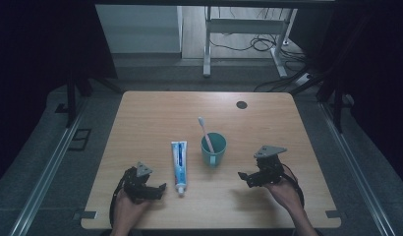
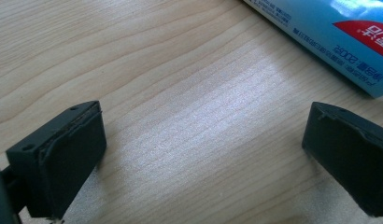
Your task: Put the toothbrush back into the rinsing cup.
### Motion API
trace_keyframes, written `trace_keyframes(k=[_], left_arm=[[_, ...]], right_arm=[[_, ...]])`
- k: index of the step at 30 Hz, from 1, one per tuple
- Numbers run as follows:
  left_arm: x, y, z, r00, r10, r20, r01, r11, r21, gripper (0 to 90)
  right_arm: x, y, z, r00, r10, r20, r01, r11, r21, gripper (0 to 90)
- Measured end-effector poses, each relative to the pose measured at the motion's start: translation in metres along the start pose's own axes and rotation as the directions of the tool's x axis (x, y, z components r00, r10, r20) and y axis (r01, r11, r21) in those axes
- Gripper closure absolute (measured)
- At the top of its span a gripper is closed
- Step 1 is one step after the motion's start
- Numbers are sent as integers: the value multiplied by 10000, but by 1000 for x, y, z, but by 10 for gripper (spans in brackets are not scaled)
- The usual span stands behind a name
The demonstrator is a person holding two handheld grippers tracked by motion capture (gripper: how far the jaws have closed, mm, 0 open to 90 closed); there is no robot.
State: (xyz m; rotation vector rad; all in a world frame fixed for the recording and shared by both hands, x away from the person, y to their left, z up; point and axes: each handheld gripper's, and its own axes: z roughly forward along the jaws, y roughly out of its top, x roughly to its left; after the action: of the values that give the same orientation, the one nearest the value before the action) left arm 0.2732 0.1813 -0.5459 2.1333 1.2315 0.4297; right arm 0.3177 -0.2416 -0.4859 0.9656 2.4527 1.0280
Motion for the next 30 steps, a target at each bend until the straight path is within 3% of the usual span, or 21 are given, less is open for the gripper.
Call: trace_keyframes(k=[18,30], left_arm=[[0,0,0,10000,55,2,-55,10000,0,0],[0,0,0,10000,50,2,-50,10000,3,0]], right_arm=[[-1,-39,-4,9995,248,190,-248,9997,3,25],[-3,-56,4,9988,450,196,-452,9989,113,28]])
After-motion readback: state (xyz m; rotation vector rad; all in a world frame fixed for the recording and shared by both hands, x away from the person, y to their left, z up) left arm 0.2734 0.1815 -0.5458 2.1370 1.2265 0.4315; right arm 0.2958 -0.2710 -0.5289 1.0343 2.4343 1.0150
